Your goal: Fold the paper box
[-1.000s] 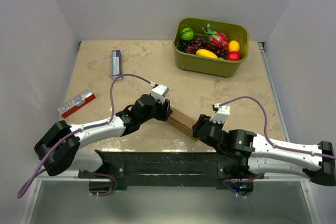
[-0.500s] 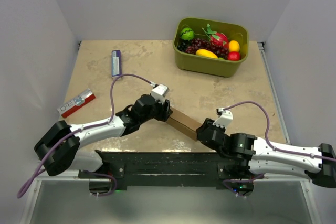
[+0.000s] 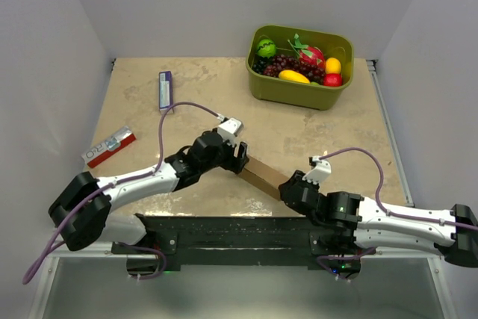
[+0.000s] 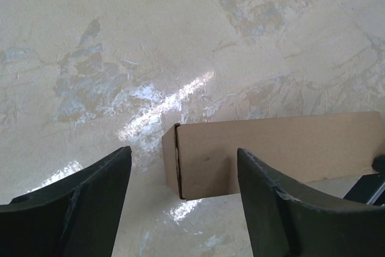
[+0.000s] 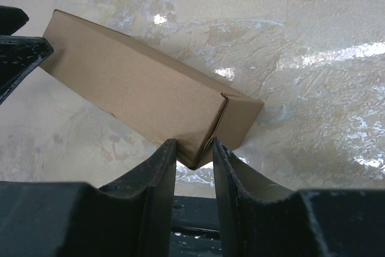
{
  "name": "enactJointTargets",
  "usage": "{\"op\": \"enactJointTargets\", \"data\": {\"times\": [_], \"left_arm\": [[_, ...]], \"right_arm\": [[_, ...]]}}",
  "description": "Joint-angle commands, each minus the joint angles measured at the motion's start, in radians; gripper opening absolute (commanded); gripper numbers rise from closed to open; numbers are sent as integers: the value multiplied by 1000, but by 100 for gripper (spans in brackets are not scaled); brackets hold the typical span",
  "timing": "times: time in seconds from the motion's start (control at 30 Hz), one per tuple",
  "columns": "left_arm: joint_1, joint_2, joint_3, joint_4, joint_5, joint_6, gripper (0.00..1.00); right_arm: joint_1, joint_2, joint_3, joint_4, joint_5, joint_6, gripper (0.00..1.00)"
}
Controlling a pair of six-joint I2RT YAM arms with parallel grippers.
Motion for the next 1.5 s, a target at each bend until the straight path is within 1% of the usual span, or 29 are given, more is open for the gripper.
{"op": "enactJointTargets", "data": {"times": [0.0, 0.07, 0.13, 0.17, 0.2, 0.27, 0.3, 0.63, 0.7, 0.93, 1.07, 1.23, 1.37, 1.47], "left_arm": [[2, -57, 43, -10, -2, 33, 76], [5, -74, 33, -8, 10, 30, 76], [8, -83, 25, -11, 13, 23, 72], [14, -85, 17, -11, 10, 20, 70], [18, -85, 13, -11, 11, 17, 65], [31, -85, 4, -10, 10, 10, 61], [32, -85, 0, -7, 10, 9, 57], [35, -62, -79, 13, 11, 0, 43], [35, -59, -108, 27, 14, -5, 38], [35, -51, -147, 42, 18, -20, 36], [35, -76, -167, 55, -1, -39, 36], [35, -166, -263, 97, -19, -85, 36], [35, -232, -319, 107, -6, -121, 37], [35, -252, -343, 101, -2, -137, 38]], "right_arm": [[-2, 16, -37, -61, -2, 11, 32], [-2, 22, -38, -55, -2, 9, 32], [-2, 28, -37, -46, -5, 2, 32], [-2, 31, -34, -41, -7, -2, 32], [-2, 34, -34, -36, -8, -8, 32], [-2, 46, -28, -30, -8, -14, 31], [-2, 50, -25, -29, -10, -17, 31], [-2, 54, -21, -27, -12, -20, 31], [-2, 57, -23, -27, -13, -20, 30], [-2, 68, -8, -3, -2, -41, 30], [-2, 80, -1, 63, -18, -116, 27], [0, 83, 17, 70, -57, -141, 24], [3, 53, 28, 71, -99, -167, 24], [6, 39, 29, 83, -129, -179, 25]]}}
